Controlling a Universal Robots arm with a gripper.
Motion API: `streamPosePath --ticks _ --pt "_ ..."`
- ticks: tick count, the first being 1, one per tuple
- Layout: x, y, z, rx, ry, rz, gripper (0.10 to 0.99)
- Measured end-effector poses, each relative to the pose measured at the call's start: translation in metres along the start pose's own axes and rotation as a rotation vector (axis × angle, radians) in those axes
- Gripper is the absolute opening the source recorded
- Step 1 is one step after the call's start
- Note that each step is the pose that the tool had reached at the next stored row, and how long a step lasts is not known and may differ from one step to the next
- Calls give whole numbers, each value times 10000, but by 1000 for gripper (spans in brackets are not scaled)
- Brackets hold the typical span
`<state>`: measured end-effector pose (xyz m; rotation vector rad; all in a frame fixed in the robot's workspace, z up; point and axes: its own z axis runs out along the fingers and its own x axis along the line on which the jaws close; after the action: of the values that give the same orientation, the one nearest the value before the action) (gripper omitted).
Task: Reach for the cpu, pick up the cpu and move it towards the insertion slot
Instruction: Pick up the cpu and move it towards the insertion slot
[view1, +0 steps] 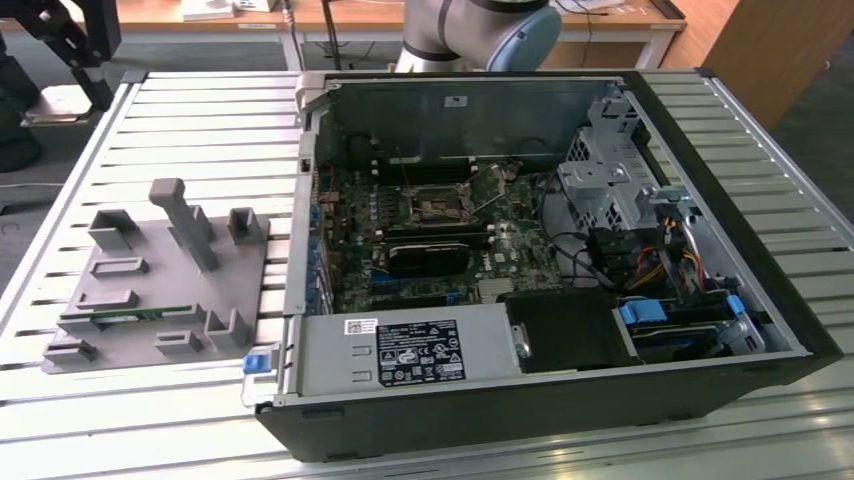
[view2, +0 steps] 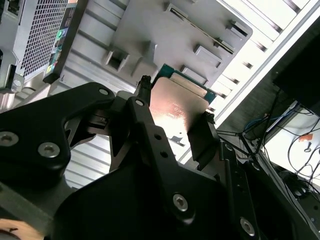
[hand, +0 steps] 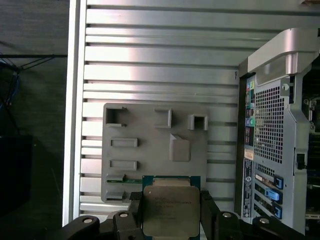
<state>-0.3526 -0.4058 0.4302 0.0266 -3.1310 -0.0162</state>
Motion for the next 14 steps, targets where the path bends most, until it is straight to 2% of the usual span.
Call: streamPosePath --ticks 14 --pt "-186 -3 -2 0 0 0 541"
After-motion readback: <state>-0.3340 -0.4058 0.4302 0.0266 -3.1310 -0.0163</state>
